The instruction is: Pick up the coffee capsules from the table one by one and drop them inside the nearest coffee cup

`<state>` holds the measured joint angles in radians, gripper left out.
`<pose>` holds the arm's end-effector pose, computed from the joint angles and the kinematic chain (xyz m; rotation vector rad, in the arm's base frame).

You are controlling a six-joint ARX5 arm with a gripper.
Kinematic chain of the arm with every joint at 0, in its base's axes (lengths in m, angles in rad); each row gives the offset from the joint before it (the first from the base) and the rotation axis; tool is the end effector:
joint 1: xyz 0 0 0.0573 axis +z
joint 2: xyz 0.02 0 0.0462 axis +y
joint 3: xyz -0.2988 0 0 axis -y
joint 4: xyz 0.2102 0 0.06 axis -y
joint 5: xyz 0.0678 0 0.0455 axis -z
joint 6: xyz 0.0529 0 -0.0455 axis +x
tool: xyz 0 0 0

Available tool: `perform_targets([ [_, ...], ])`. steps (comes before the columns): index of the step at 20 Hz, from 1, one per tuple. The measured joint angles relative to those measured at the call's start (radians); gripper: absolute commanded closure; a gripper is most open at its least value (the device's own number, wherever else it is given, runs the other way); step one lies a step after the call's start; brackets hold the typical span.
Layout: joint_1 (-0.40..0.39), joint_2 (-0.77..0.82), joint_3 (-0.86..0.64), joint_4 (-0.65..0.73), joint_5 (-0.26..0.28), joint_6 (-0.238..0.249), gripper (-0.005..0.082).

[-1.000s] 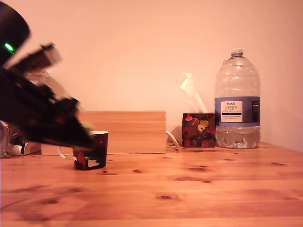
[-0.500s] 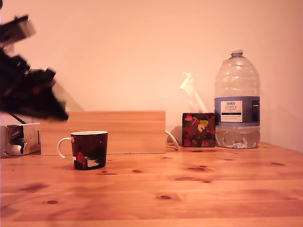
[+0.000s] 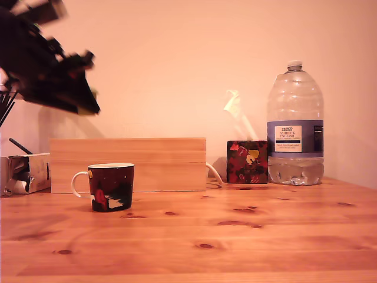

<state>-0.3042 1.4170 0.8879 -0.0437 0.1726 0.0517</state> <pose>0.2709 -0.0946 0.2795 0.0873 0.5649 -0.4785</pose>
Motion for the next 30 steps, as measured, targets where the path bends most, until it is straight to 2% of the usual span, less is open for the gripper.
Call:
perform_targets([
  [7,0.014,0.229,0.217,-0.134,0.0,0.0,0.0642],
  [14,0.034,0.377,0.364,-0.277,0.001,0.0,0.0642],
  [28,0.037,0.394,0.417,-0.307,0.004,0.0,0.0637],
  [29,0.037,0.394,0.417,-0.32,0.004,0.0,0.0615],
  [30,0.037,0.394,0.417,-0.329,0.005,0.0,0.0515],
])
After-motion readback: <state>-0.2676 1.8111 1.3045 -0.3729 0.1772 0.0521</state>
